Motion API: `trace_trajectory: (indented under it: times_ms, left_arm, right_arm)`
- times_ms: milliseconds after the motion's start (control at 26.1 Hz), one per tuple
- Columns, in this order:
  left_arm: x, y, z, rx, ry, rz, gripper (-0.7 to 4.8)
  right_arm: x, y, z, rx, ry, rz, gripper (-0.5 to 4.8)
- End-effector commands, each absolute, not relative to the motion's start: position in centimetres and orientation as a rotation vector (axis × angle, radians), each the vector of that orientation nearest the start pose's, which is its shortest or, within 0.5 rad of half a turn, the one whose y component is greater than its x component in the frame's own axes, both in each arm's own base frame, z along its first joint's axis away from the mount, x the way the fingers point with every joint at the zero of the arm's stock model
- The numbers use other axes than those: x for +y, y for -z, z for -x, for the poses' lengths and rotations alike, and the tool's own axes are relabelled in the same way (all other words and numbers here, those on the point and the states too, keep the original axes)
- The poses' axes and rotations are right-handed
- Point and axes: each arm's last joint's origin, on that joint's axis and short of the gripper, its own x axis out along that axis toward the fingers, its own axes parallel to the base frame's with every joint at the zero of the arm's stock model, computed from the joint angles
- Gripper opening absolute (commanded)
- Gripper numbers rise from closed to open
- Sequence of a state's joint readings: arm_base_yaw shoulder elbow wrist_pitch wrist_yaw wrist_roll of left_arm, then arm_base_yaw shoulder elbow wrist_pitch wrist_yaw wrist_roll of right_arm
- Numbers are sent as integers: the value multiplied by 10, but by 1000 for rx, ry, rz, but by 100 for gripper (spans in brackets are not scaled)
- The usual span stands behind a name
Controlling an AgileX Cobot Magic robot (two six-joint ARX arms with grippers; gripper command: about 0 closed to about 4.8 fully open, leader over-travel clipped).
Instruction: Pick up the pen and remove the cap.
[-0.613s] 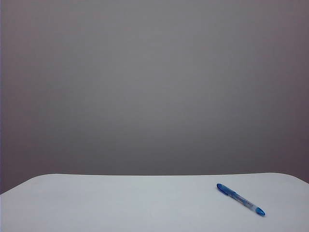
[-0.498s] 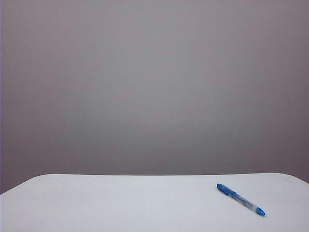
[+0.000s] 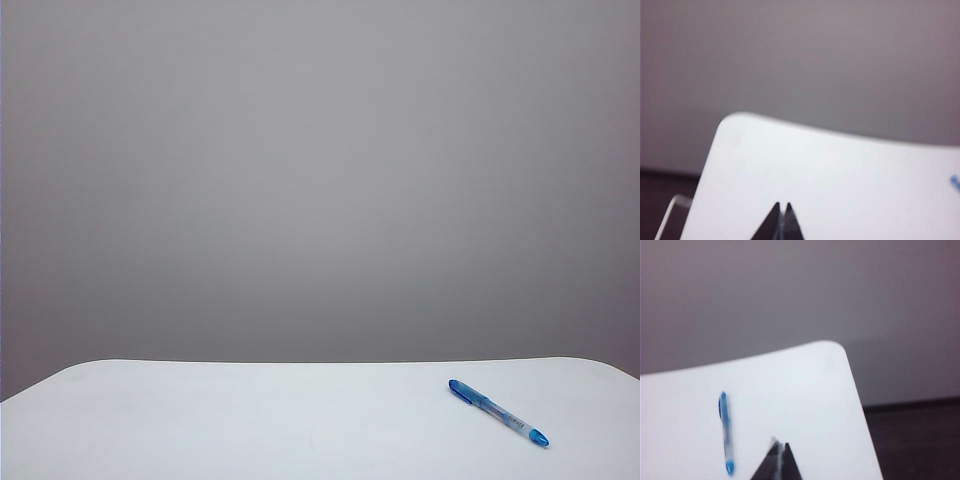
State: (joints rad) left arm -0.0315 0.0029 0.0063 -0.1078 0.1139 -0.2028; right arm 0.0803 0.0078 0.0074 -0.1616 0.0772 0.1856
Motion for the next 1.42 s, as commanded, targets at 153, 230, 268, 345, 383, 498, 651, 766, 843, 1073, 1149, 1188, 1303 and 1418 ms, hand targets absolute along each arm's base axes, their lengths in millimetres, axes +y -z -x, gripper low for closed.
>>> trace_trajectory:
  times_ms: [153, 230, 268, 345, 383, 498, 651, 766, 843, 1073, 1149, 1188, 1303, 1418]
  left_arm:
    - [-6, -180, -94, -14, 131, 224, -4]
    - [-6, -190, -91, -8, 149, 224, -4]
    - [-6, -194, -90, -4, 151, 224, -4]
    - [-6, -210, -88, 4, 155, 223, -4]
    - [-6, -215, -88, 5, 161, 223, -4]
    - [-8, -235, -91, 18, 201, 216, -4]
    - [-10, -266, -106, 66, 253, 178, -4]
    - [-11, -290, -124, 153, 278, 55, -4]
    - [-11, -300, -136, 229, 280, 27, -4]
    - [-13, -325, -173, 380, 306, -7, -3]
    - [-17, -332, -186, 398, 354, -2, -3]
    - [-20, -336, -193, 403, 382, -2, -3]
    - [-35, -345, -220, 418, 443, -62, -3]
    - [-53, -346, -240, 444, 470, -113, -3]
  right_arm:
    - [3, -181, -95, -96, 57, -198, 0]
    - [3, -196, -92, -123, 55, -200, 0]
    - [3, -203, -91, -132, 60, -200, 0]
    - [2, -222, -91, -139, 89, -203, 0]
    - [2, -229, -93, -136, 95, -202, 0]
    - [3, -253, -104, -98, 98, -194, 0]
    - [6, -290, -140, -2, 81, -162, 7]
    - [13, -317, -176, 60, -31, -38, 47]
    - [14, -327, -191, 91, -40, -37, 47]
    - [20, -352, -235, 244, -142, -39, 51]
    - [23, -359, -249, 300, -181, -40, 54]
    - [24, -361, -256, 325, -198, -34, 54]
    - [27, -362, -284, 433, -232, -34, 55]
    - [29, -353, -308, 519, -239, -15, 74]
